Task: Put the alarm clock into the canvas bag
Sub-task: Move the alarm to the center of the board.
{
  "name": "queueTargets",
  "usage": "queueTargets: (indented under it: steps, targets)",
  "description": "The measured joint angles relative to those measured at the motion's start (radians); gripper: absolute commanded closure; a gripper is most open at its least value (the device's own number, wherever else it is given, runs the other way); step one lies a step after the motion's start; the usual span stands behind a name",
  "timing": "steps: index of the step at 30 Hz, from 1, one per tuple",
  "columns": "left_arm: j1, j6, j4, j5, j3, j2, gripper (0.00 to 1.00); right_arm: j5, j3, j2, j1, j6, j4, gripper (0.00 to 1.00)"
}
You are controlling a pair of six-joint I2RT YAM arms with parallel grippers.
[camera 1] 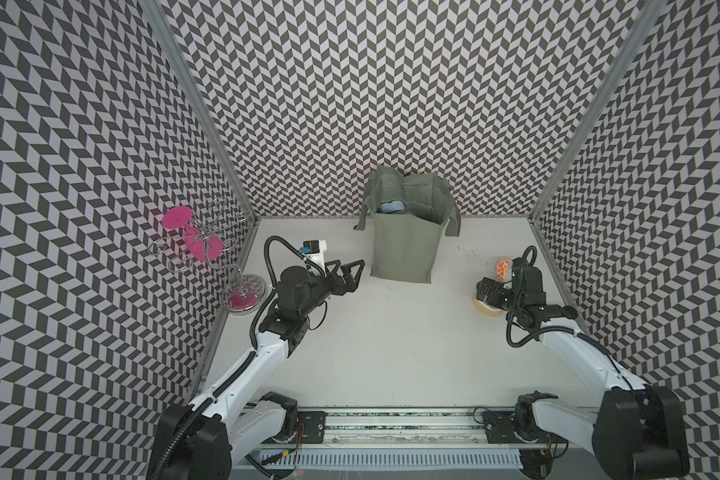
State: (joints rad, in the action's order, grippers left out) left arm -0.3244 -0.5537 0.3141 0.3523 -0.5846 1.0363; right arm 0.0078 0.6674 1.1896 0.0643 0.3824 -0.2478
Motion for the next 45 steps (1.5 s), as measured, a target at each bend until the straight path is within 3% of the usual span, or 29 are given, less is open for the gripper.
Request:
queueTargets:
  steps: [6, 12, 25, 34, 38, 45]
  targets:
    - [-0.056, -0.051, 0.09, 0.075, 0.129, -0.008, 0.02, -0.006, 0.065, 0.113, -0.017, -0.005, 0.006, 0.01]
    - [-0.103, -0.055, 0.146, 0.114, 0.148, 0.03, 0.02, -0.013, 0.156, 0.223, -0.027, -0.028, -0.005, 0.01]
    - [-0.126, -0.046, 0.19, 0.133, 0.158, 0.055, 0.03, -0.039, 0.158, 0.342, -0.068, -0.058, 0.006, 0.01]
    - [-0.141, -0.042, 0.191, 0.132, 0.158, 0.056, 0.03, -0.161, 0.087, 0.341, -0.056, -0.079, 0.039, 0.01]
    - [-0.151, -0.042, 0.195, 0.131, 0.163, 0.065, 0.03, -0.22, 0.022, 0.293, 0.014, -0.068, 0.06, 0.01]
    - [-0.172, -0.043, 0.202, 0.131, 0.177, 0.1, 0.04, -0.302, 0.005, 0.285, 0.238, -0.031, 0.063, 0.04]
